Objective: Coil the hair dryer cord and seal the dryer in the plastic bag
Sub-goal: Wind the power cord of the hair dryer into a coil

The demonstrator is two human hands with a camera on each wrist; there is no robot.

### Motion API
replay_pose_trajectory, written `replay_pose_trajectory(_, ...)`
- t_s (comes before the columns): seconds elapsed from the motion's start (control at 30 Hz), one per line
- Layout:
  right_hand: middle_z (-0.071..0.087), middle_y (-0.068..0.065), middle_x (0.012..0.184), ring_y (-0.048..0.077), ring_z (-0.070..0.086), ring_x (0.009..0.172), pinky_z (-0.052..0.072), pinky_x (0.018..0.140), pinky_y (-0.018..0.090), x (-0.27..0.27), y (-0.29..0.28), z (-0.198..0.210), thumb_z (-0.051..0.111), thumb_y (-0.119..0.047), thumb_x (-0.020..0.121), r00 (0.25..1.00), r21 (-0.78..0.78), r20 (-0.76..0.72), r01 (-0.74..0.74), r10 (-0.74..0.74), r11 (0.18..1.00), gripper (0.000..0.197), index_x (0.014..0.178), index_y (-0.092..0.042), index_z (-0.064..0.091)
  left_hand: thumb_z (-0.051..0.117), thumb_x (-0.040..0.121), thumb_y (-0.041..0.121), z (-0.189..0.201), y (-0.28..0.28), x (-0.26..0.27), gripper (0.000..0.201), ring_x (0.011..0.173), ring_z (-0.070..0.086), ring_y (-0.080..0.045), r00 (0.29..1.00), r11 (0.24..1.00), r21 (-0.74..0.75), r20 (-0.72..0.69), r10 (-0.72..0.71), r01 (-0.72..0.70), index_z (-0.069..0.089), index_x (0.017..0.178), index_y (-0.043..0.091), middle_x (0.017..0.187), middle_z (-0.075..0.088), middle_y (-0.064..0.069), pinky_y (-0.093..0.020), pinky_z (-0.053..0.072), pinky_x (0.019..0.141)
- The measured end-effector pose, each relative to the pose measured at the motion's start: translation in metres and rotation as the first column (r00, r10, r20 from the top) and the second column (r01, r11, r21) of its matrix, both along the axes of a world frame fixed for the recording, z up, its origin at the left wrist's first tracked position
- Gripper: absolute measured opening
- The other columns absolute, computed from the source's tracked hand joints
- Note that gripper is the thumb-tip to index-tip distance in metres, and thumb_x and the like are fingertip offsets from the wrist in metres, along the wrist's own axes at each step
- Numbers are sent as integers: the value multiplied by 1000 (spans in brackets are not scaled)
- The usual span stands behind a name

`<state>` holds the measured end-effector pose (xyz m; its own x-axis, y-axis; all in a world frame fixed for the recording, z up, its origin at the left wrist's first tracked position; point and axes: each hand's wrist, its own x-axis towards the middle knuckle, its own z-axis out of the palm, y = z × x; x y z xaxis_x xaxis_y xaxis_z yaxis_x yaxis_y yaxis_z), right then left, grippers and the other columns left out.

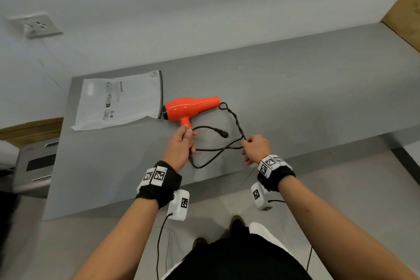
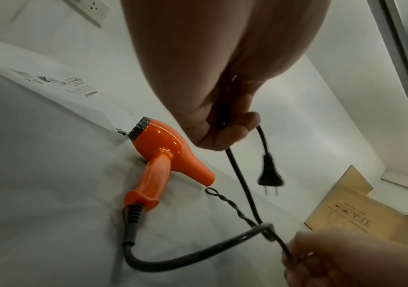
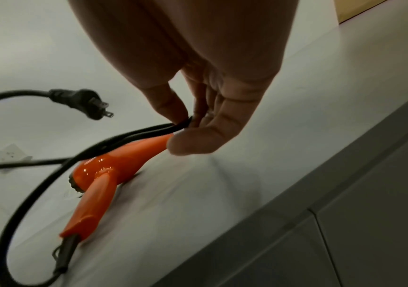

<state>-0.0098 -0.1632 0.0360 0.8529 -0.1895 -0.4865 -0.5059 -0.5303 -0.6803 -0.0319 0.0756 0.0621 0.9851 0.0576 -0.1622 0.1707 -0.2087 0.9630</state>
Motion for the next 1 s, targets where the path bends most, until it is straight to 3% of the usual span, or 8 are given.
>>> replay_pose_trajectory(0.1,73,24,81,32,67,51,63,54,42,-3,4,-9,54,-16,90,999,-72,-26,-45,43,996,20,76,-3,59,34,108,13,8,-3,-1,25,45,43,-11,999,999,-35,29,39,-38,54,94,8,57,35,1,-31,40,54)
replay_pose_trajectory(0.2,66,22,114,37,67,91,55,76,37,-6,5,-10,66,-22,84,971,-275,-94,-237,219,932,28,105,-4,60,36,108,14,9,-8,-1,23,46,38,-13,997,997,-46,52,56,-54,53,93,10,57,35,4,-29,36,50)
replay_pose_trajectory(0.33,54,10,129,27,57,115,48,101,41,-6,15,7,70,-15,77,849,-240,316,-359,423,902,68,142,-12,48,37,108,13,17,-15,-1,23,48,32,-13,999,996,-94,45,-5,9,56,94,10,58,33,3,-28,30,48)
replay_pose_trajectory(0.4,65,3,115,20,62,103,52,93,36,-4,28,26,65,-19,83,796,-101,422,-435,434,895,51,134,-16,58,38,108,13,20,-20,-1,24,49,32,-13,996,992,-101,62,-70,76,58,95,10,57,34,3,-26,30,47)
replay_pose_trajectory(0.57,64,4,77,14,60,63,51,48,31,0,56,55,60,-34,97,889,283,381,-373,253,884,24,93,-12,69,44,106,18,19,-30,6,22,57,53,-13,977,982,7,96,-188,188,65,99,14,61,54,3,-26,44,53)
replay_pose_trajectory(0.8,68,11,80,18,54,49,41,42,25,12,42,57,57,-12,97,977,588,214,-139,13,797,16,82,-9,64,58,99,26,-11,-27,1,15,89,68,-10,946,930,200,38,-321,307,71,106,22,92,74,5,-29,54,82)
replay_pose_trajectory(0.9,67,14,73,21,53,40,41,38,25,23,32,57,46,-9,100,983,631,121,33,-140,775,17,85,-10,53,66,94,28,-27,-20,-2,34,109,65,-17,893,756,506,-67,-446,416,64,126,15,117,71,-2,-35,50,99)
replay_pose_trajectory(1.0,63,18,72,21,55,35,45,35,25,36,10,50,40,-9,103,945,662,33,223,-324,715,15,89,-9,46,64,92,33,-42,-6,-9,38,114,62,-27,723,272,777,-314,-615,568,61,125,13,122,65,-7,-37,46,100)
